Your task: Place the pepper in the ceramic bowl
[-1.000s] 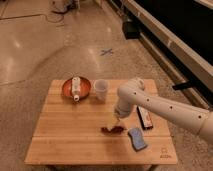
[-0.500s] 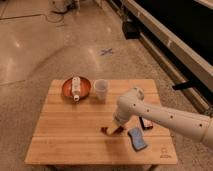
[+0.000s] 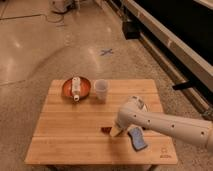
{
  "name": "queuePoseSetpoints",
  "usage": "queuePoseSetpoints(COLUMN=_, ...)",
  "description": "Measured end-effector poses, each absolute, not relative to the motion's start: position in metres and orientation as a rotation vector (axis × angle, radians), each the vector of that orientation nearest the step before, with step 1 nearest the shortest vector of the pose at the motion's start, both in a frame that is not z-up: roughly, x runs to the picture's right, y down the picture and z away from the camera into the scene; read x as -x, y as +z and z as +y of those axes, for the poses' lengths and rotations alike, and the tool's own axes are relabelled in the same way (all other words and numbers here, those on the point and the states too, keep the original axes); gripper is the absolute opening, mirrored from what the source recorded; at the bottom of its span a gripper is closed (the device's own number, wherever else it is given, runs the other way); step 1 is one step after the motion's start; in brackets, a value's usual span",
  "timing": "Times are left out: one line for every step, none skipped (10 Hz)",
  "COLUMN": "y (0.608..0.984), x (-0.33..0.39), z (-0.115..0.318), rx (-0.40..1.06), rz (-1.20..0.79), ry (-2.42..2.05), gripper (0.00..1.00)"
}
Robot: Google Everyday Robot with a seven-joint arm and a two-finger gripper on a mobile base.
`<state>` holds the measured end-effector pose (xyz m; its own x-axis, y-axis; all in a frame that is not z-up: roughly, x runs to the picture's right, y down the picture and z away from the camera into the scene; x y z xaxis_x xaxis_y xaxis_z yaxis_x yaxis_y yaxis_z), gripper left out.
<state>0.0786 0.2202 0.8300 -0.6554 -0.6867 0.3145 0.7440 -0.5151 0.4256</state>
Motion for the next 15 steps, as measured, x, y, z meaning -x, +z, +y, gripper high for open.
queuePoseSetpoints(y=0.83, x=-0.079, z=0.223, rx=0.141, rz=-0.671, ry=-2.186, gripper=0.46)
queuePoseSetpoints(y=0.83, x=-0.079, z=0.226, rx=0.147, rz=-0.661, ry=-2.183, gripper=0.35)
queuePoseSetpoints(y=0.828, x=-0.079, z=0.227, rx=0.159, rz=-0.656, ry=-2.178, gripper=0.24)
queuePoseSetpoints(y=0.825, x=-0.079, z=0.226, rx=0.177, rz=-0.656, ry=-2.171, gripper=0.14)
queuePoseSetpoints(y=0.821, x=-0.076, z=0.221, rx=0.183, rz=-0.657, ry=-2.163, gripper=0.05)
queuePoseSetpoints(y=0.816, x=-0.071, z=0.212, rx=0.185, rz=-0.66, ry=-2.158, gripper=0.0)
queuePoseSetpoints(y=0.811, x=-0.064, z=0.201, rx=0.182, rz=-0.665, ry=-2.155, gripper=0.0)
queuePoseSetpoints(y=0.809, x=-0.058, z=0.191, rx=0.174, rz=-0.666, ry=-2.16, gripper=0.0)
queuePoseSetpoints(y=0.806, x=-0.048, z=0.175, rx=0.16, rz=-0.667, ry=-2.172, gripper=0.0)
queuePoseSetpoints(y=0.805, x=-0.04, z=0.164, rx=0.148, rz=-0.667, ry=-2.185, gripper=0.0)
queuePoseSetpoints(y=0.803, x=-0.033, z=0.155, rx=0.135, rz=-0.665, ry=-2.197, gripper=0.0)
queuePoseSetpoints(y=0.8, x=-0.022, z=0.142, rx=0.115, rz=-0.664, ry=-2.215, gripper=0.0)
queuePoseSetpoints(y=0.797, x=-0.013, z=0.133, rx=0.096, rz=-0.661, ry=-2.231, gripper=0.0)
queuePoseSetpoints(y=0.794, x=-0.003, z=0.123, rx=0.076, rz=-0.657, ry=-2.246, gripper=0.0)
queuePoseSetpoints(y=0.791, x=0.008, z=0.113, rx=0.055, rz=-0.654, ry=-2.257, gripper=0.0)
